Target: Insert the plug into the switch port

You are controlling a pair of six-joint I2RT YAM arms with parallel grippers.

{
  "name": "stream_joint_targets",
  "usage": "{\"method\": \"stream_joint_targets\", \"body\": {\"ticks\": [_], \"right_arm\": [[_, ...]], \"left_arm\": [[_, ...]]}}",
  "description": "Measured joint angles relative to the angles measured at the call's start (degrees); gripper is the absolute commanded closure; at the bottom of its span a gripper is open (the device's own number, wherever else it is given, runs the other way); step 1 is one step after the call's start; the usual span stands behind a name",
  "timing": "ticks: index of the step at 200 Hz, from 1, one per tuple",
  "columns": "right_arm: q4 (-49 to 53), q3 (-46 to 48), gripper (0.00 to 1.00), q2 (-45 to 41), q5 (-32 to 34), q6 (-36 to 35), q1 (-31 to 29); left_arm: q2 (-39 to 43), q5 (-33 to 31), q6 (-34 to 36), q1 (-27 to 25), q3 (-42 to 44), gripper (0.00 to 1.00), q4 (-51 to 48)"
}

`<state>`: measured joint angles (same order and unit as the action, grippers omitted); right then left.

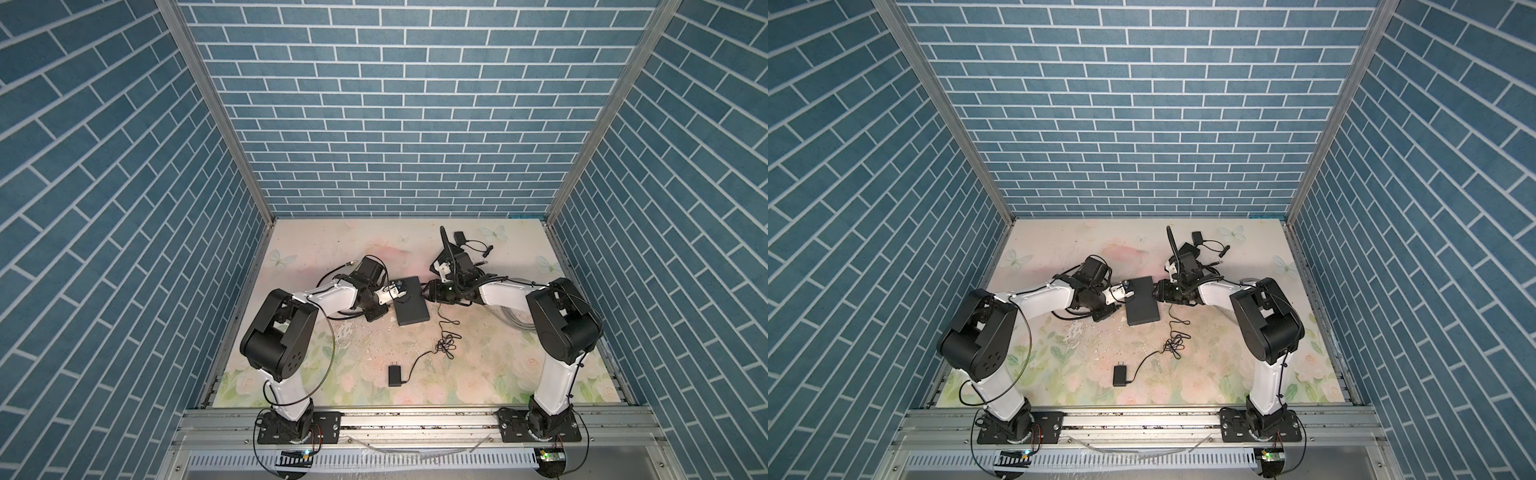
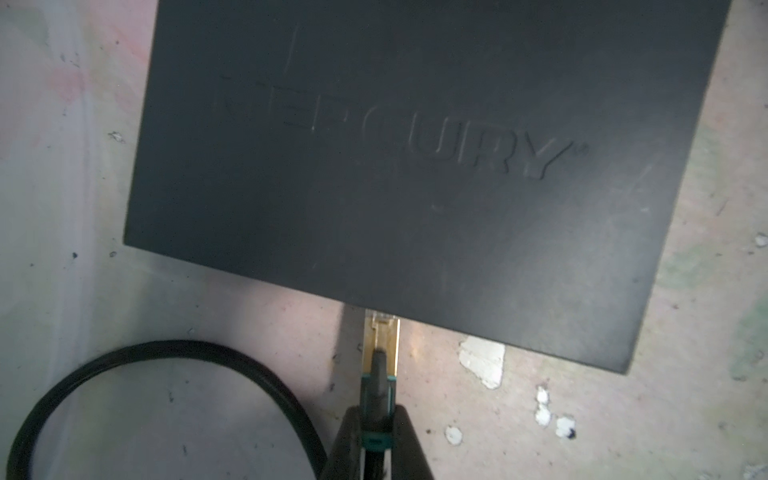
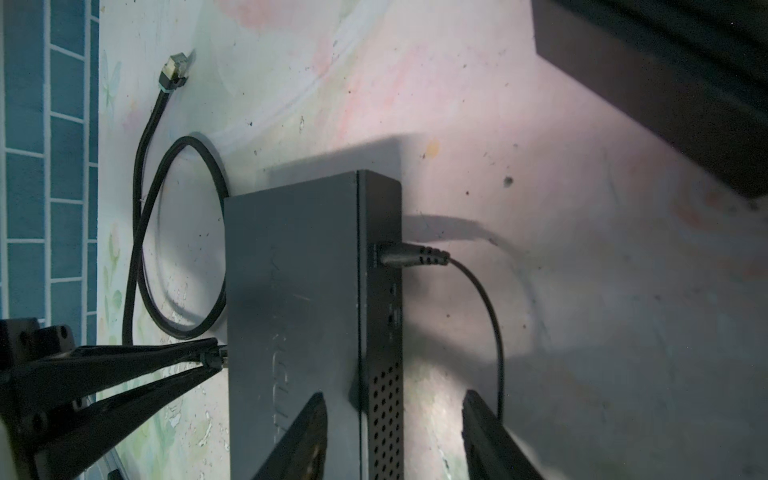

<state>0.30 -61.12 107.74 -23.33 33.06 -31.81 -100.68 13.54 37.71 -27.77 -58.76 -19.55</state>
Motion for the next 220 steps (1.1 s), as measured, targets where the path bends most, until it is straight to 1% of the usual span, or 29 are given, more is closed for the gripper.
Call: {"method": "stream_joint_targets", "body": {"ticks": [45, 76, 93, 146, 180, 202, 220], "right_arm": [[-0.72, -1.27, 0.47, 1.51, -3.1, -0.35, 0.0], [0.55, -3.41, 0.47, 2.69, -5.38, -2.34, 0.04], [2.43, -4.55, 0.48, 3.17, -6.21, -4.04, 0.57], [7.19, -4.98, 0.48, 3.08, -8.98, -8.63, 2.62], [9.05, -4.9, 0.48, 1.31, -9.55, -10.71, 4.44], [9.66, -4.9, 0.48, -0.26, -9.66, -12.33, 5.84], [10.97, -5.01, 0.47, -0.5, -9.99, -14.56, 6.62]], "left_arm": [[0.0, -0.94, 0.0, -1.31, -1.55, 0.95, -1.33], [0.0, -2.82, -0.11, -4.37, -2.4, 0.95, -3.13], [0.0, -3.5, -1.55, -6.01, -2.4, 0.96, -3.74], [-0.57, -10.84, -13.66, -10.86, -3.78, 0.97, -5.55], [-0.74, -11.47, -21.44, -11.56, -4.0, 0.98, -6.08], [-0.74, -13.33, -25.4, -12.61, -2.47, 0.98, -3.89], [-0.46, -14.69, -27.26, -13.42, -0.31, 0.98, -0.85]]}}
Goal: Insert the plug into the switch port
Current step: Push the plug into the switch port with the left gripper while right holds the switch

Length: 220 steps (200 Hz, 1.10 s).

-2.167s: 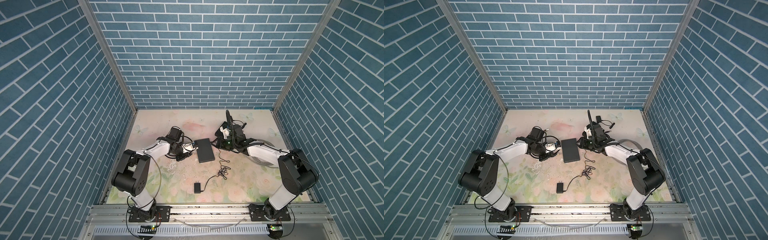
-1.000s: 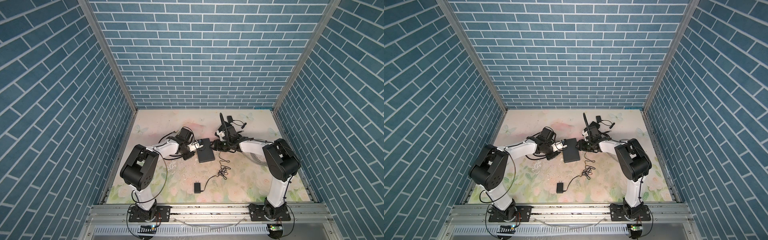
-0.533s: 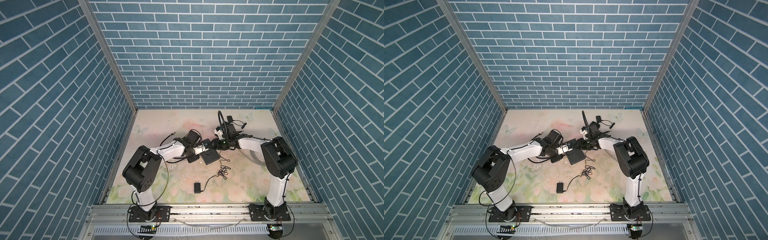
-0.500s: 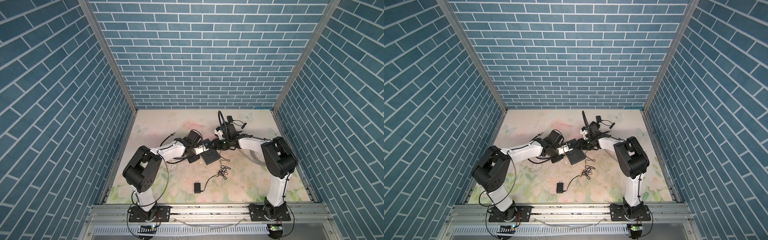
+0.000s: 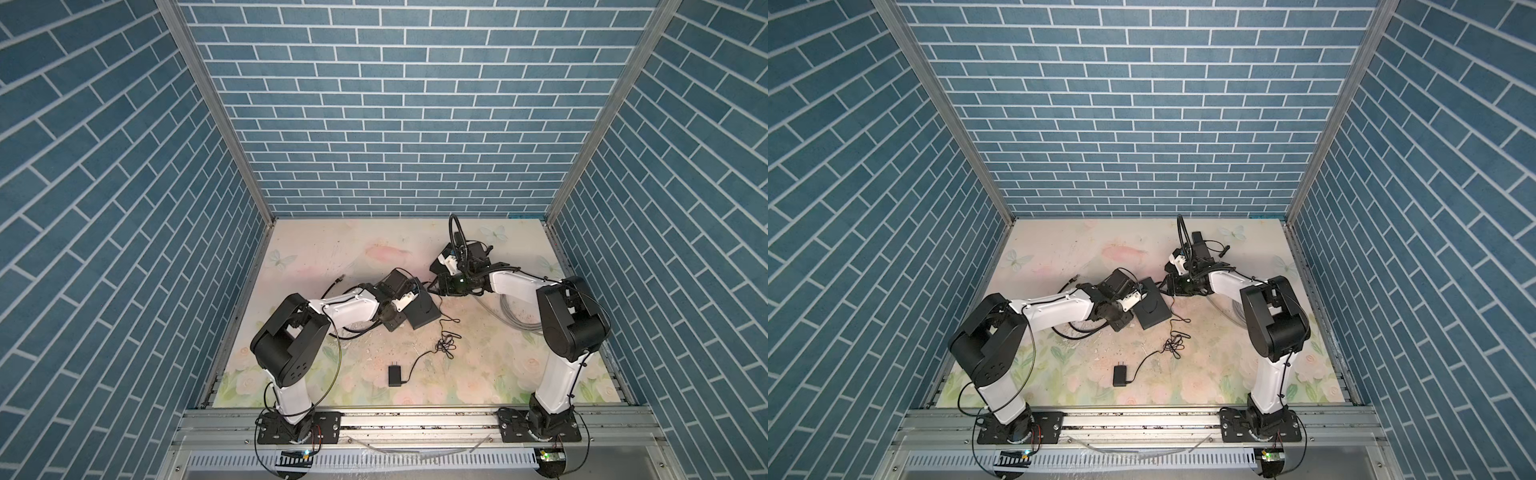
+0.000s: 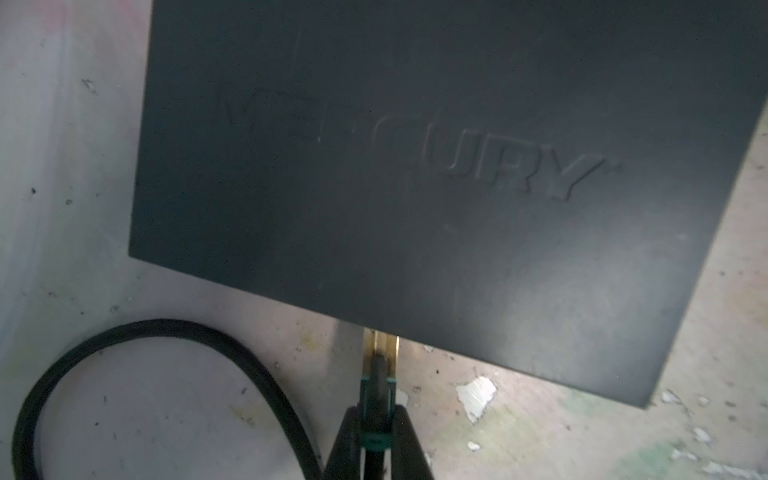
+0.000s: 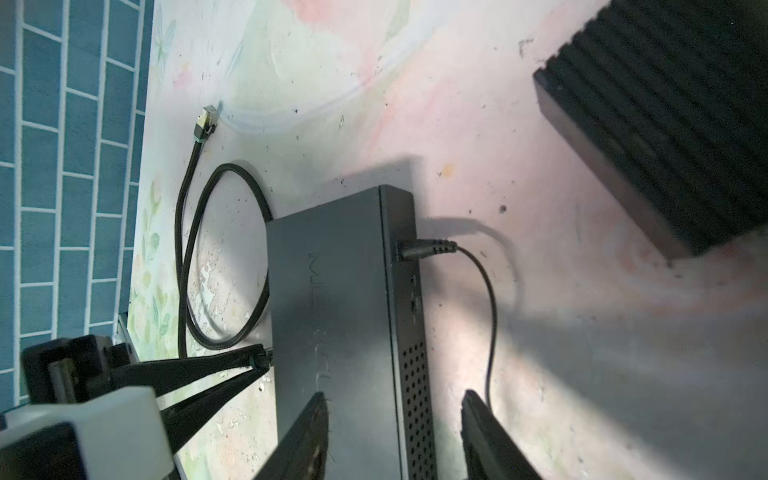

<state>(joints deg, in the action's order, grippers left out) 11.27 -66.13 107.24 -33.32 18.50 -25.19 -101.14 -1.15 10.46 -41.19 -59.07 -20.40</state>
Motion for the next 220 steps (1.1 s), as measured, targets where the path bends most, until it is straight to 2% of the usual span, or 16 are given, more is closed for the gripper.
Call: {"method": "stream_joint_targets", "body": {"ticks": [60, 132, 220], "right_arm": [[9.09, -4.13, 0.45, 3.23, -4.26, -9.38, 0.11], [9.07, -6.36, 0.49, 7.26, -7.41, -14.1, -0.13], [8.94, -6.36, 0.53, 7.34, -10.21, -17.79, -0.35]], "left_arm": [[1.27, -0.57, -1.03, -1.88, 3.19, 0.99, 6.62], [1.07, 1.51, 0.09, -1.84, 1.88, 1.0, 4.59], [1.18, 3.78, -0.52, -1.31, 2.82, 1.0, 4.87]]}}
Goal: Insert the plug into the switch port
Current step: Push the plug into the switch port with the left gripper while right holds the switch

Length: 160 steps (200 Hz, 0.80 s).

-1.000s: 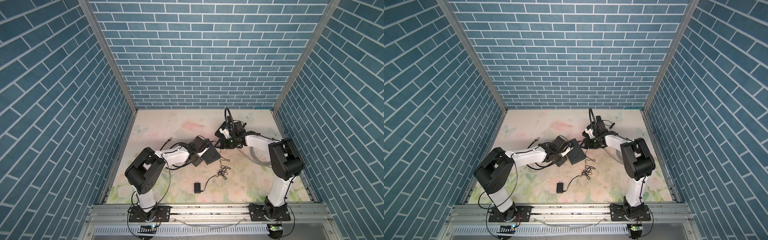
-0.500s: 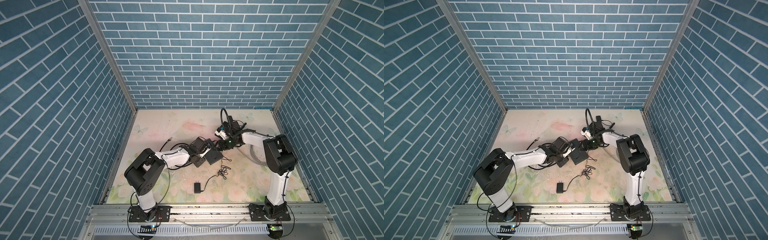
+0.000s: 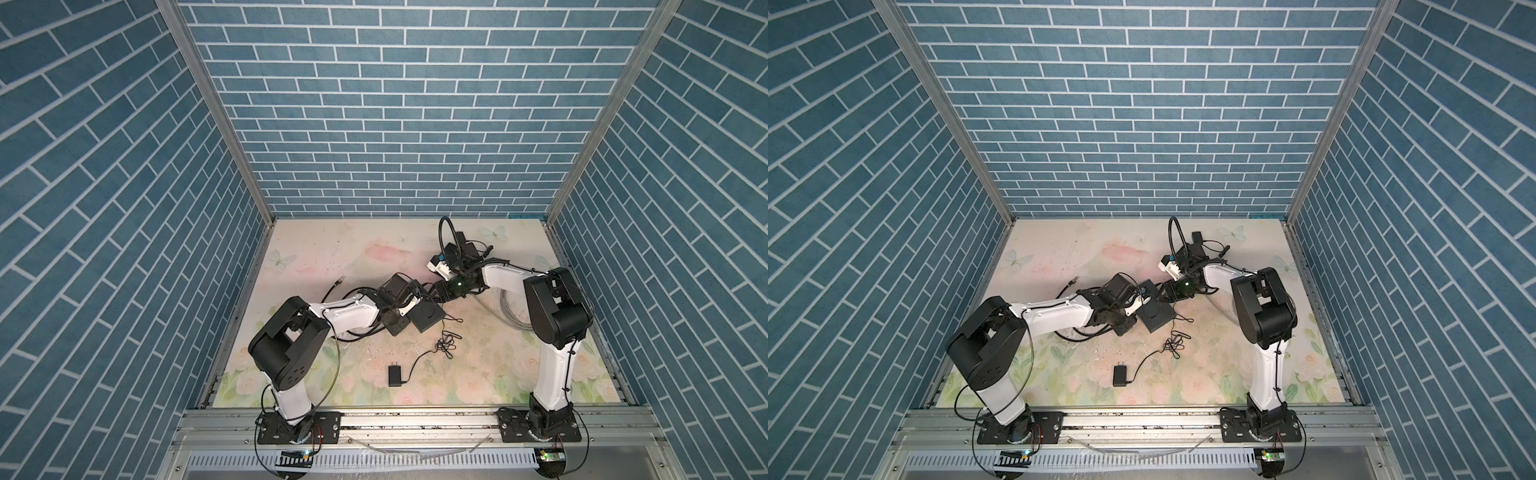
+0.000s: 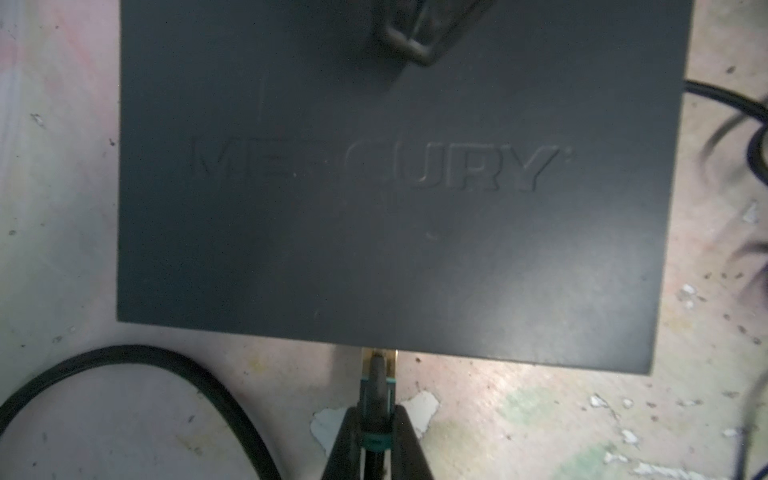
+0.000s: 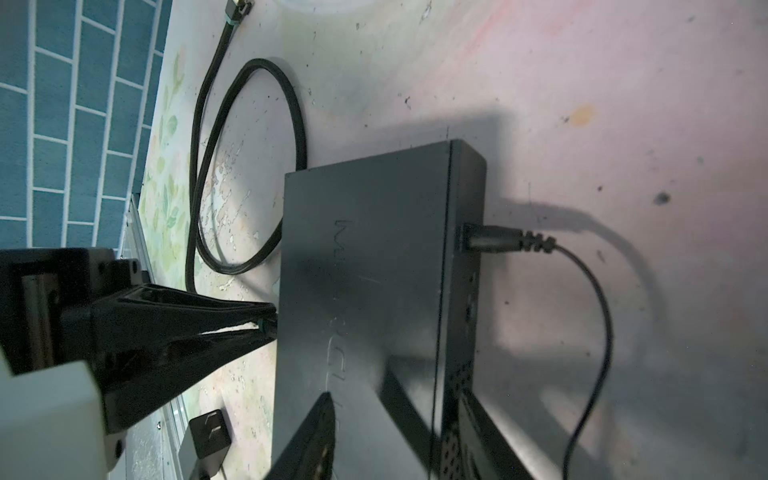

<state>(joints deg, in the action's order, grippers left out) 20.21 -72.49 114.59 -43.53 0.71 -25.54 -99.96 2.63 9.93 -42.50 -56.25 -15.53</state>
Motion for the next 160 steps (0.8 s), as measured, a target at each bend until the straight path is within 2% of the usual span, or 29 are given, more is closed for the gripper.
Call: {"method": "stream_joint_targets", "body": {"ticks": [160], "right_arm": [[-3.08, -0.79, 0.59, 1.27, 0.11, 0.33, -2.49]], "left_arm": [[0.76, 1.55, -3.37, 2.45, 2.21, 1.0, 2.08]]}}
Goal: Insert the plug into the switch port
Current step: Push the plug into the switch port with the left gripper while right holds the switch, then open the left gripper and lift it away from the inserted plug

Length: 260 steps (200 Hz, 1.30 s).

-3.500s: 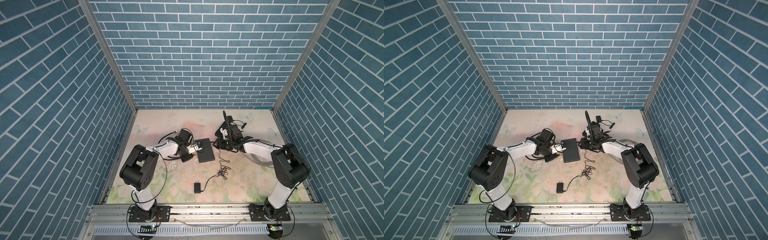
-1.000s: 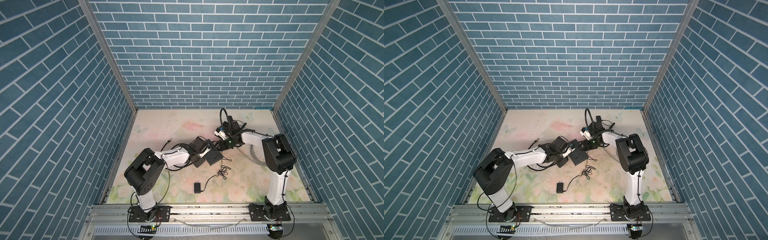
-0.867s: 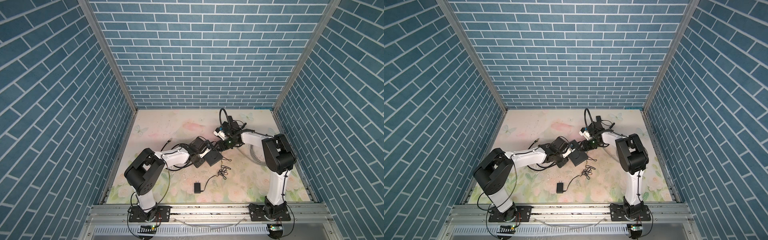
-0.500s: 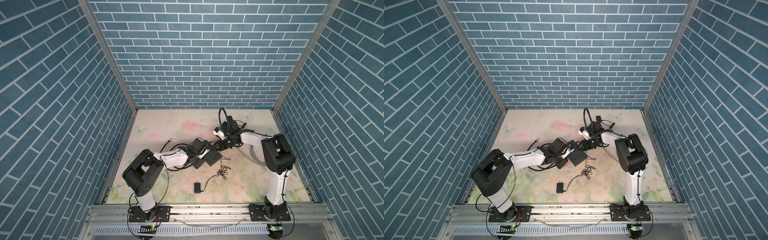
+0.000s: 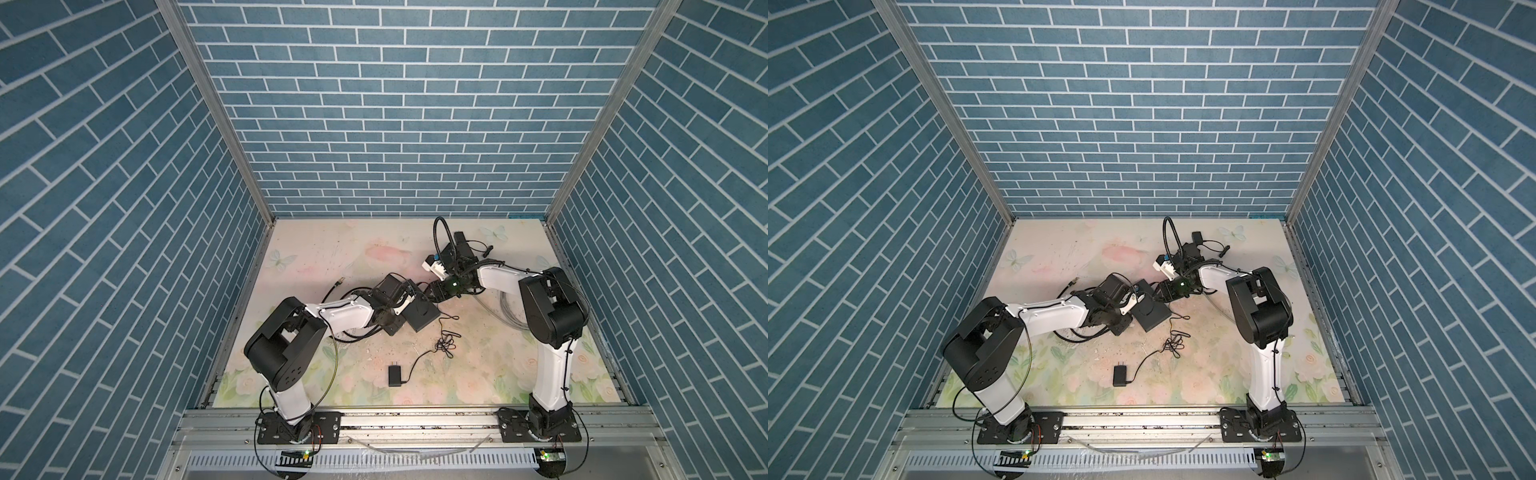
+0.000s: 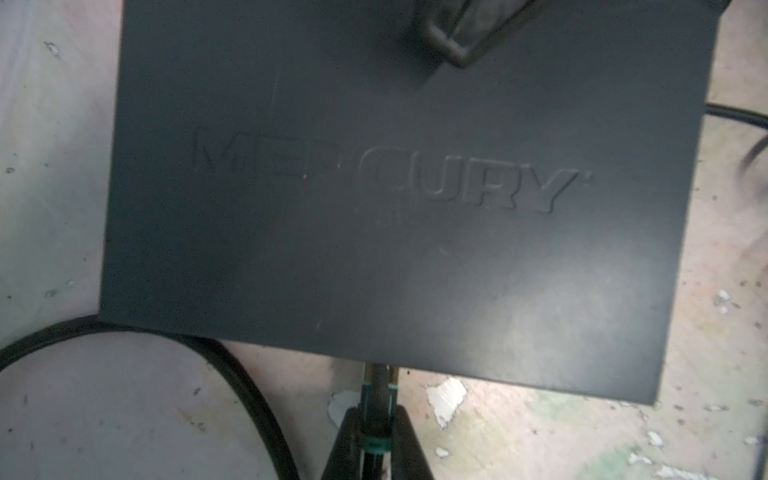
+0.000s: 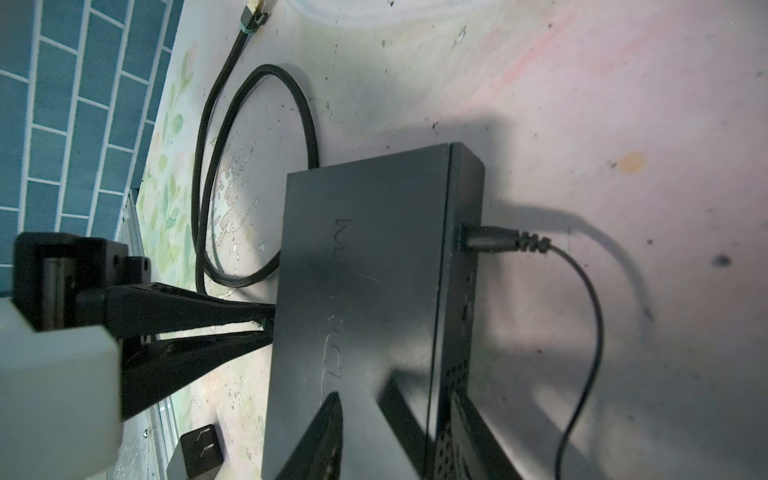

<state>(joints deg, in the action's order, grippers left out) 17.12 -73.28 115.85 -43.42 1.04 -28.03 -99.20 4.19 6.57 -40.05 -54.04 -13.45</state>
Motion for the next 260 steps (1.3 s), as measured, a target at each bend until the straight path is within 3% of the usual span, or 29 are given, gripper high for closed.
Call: {"method": "stream_joint_targets", "body": {"ticks": [59, 148, 260], "right_arm": [[-0.98, -1.99, 0.62, 1.53, 1.25, -0.17, -0.9], [3.78, -5.84, 0.64, 3.23, 3.13, -3.89, -1.68], [-3.02, -5.88, 0.65, 3.3, 9.2, -3.06, -4.57]], "left_arm": [[-0.85, 4.94, 1.01, 3.48, -0.48, 1.0, 0.66], [-3.04, 7.52, 2.86, 5.01, -3.72, 1.0, -2.8], [-4.0, 9.03, 1.38, 8.07, -4.87, 1.0, -2.8]]}}
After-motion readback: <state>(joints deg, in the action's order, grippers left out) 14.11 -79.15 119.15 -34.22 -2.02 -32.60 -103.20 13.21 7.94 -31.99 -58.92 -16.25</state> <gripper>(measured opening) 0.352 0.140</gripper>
